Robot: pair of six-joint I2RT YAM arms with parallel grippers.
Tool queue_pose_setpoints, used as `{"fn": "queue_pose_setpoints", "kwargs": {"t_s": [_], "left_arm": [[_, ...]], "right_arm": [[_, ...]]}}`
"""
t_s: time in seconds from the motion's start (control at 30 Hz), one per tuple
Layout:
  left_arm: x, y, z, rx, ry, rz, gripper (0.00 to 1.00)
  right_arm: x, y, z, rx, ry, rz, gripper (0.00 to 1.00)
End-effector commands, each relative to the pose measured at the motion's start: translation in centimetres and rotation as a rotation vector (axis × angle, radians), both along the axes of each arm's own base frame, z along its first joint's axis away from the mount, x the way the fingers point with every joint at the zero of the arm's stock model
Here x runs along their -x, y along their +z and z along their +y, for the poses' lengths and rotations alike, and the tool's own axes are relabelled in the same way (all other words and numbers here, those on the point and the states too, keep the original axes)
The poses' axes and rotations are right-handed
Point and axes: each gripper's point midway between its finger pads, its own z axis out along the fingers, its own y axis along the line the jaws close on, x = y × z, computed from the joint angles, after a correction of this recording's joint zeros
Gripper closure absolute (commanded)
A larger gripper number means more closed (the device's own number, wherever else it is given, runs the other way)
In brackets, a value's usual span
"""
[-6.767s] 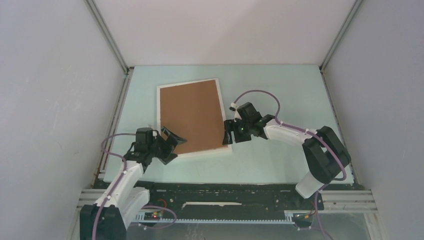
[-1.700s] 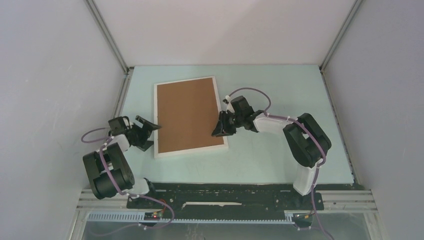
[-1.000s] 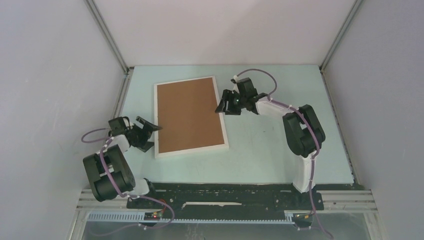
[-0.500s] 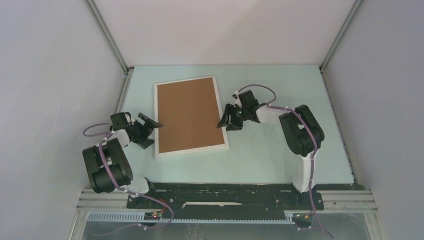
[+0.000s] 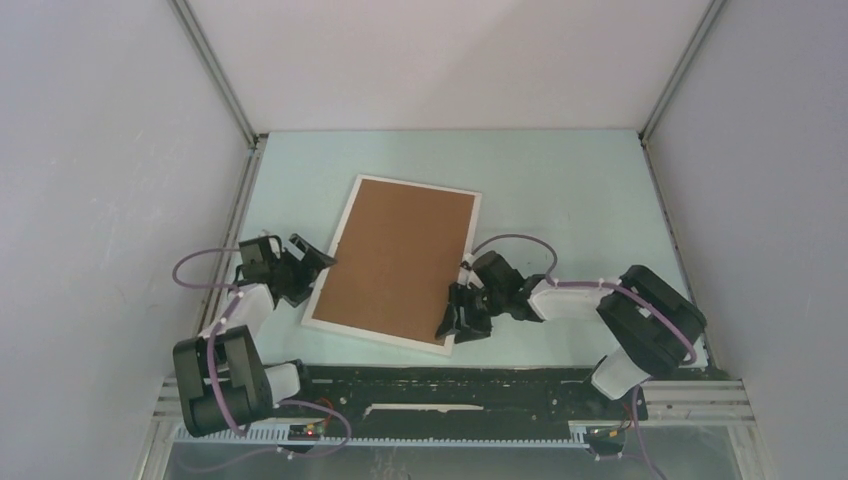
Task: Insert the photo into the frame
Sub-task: Adjust the photo frame item on the photo frame.
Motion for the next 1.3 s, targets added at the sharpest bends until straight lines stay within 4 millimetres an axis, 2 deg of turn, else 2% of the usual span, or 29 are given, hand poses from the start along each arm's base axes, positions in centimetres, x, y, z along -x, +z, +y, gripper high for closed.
{"fn": "queue_pose_setpoints", "kwargs": {"t_s": [0.0, 0.1, 0.17, 0.3, 0.4, 0.5, 0.57, 0.73, 0.83, 1.0, 1.17, 1.27], "left_arm": [[3.3, 1.3, -4.0, 0.137, -0.082, 0.078, 0.0], [1.9, 3.1, -2.0, 0.019, -0.072, 0.06, 0.0], [-0.1, 4.7, -1.2, -0.022, -0.078, 0.022, 0.0], [-4.5, 6.2, -0.3, -0.036, -0.095, -0.01, 0.0], [-7.0, 5.5, -0.5, 0.007, -0.131, 0.002, 0.0], [-8.1, 4.2, -0.8, 0.046, -0.153, 0.038, 0.02], [-8.1, 3.6, -1.0, 0.055, -0.158, 0.048, 0.02], [-7.3, 2.0, -1.6, 0.072, -0.193, 0.08, 0.01], [-7.6, 1.8, -1.9, 0.093, -0.207, 0.081, 0.02], [-8.1, 1.6, -2.3, 0.109, -0.224, 0.081, 0.05], [-7.7, 0.7, -3.1, 0.147, -0.229, 0.097, 0.05], [-7.7, 0.5, -3.5, 0.157, -0.23, 0.096, 0.05]], "right_arm": [[-3.2, 3.6, -1.0, -0.07, -0.093, -0.118, 0.32], [-7.1, 3.9, -4.7, 0.004, -0.191, -0.189, 0.3], [-10.4, 4.9, -7.0, 0.025, -0.261, -0.253, 0.28], [-17.7, 7.9, -9.6, 0.022, -0.351, -0.345, 0.29], [-22.6, 9.3, -10.1, 0.005, -0.398, -0.402, 0.32], [-26.8, 10.2, -9.1, -0.046, -0.368, -0.449, 0.35], [-29.4, 10.4, -8.4, -0.04, -0.327, -0.481, 0.36], [-35.8, 8.8, -8.8, 0.087, -0.316, -0.503, 0.35], [-37.2, 7.4, -8.7, 0.084, -0.33, -0.453, 0.36], [-38.8, 6.1, -7.7, 0.056, -0.263, -0.481, 0.42], [-39.7, 5.0, -7.0, 0.052, -0.203, -0.494, 0.46], [-39.3, 4.3, -6.7, 0.049, -0.196, -0.466, 0.49]]}}
